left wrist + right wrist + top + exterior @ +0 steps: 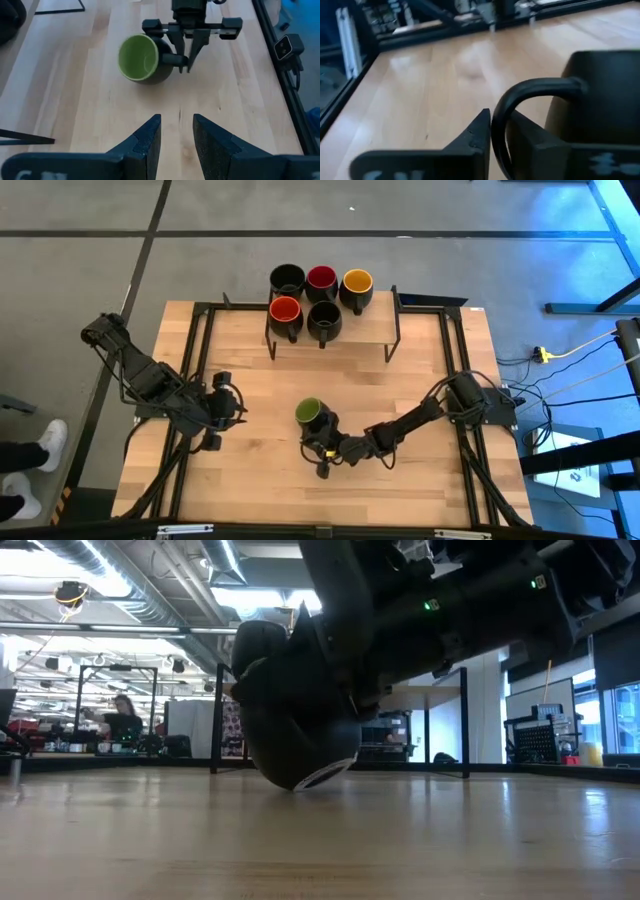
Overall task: Place coffee mugs
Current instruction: Put the green mug on the shelf
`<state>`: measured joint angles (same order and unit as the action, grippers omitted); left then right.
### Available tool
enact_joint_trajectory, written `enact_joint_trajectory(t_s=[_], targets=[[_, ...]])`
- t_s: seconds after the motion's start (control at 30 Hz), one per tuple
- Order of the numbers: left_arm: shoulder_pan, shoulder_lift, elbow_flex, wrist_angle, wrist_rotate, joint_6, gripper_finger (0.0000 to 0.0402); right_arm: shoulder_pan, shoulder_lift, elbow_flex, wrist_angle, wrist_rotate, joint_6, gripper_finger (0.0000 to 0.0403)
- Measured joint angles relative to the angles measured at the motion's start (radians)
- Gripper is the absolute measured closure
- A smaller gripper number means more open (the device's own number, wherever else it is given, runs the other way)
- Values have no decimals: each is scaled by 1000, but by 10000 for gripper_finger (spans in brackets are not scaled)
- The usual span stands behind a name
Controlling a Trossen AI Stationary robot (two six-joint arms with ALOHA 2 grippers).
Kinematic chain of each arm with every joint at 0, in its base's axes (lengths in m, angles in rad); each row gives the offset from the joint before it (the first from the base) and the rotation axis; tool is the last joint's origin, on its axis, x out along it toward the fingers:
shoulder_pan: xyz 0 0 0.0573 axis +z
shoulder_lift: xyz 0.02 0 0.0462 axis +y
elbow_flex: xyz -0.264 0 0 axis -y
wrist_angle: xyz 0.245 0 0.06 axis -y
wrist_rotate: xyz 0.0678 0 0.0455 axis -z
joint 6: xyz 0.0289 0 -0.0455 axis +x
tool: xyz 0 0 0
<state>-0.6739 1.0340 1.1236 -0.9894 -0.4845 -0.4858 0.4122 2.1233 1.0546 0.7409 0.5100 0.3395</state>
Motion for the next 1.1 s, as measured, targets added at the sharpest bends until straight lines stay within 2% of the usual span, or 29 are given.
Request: enact_joint_trajectory(t_s=[0.1,0.33,0.6,0.83,0.97,1.1], targets=[[0,0,0,7,-3,0,294,1,2,0,-11,-18,-13,345],[0,0,0,25,-3,-7,294,1,2,0,-20,28,-17,310],[0,0,0,26,0,-26,294,0,2,-1,-28,21,-26,263],[0,0,0,25,-4,-28,294,0,2,-1,-35,20,-7,263],[14,22,-14,47,-44,-47,294,0,2,-1,-35,23,-7,264],[73,74,-36,60,-2,-61,294,0,2,-1,-36,33,-6,264]])
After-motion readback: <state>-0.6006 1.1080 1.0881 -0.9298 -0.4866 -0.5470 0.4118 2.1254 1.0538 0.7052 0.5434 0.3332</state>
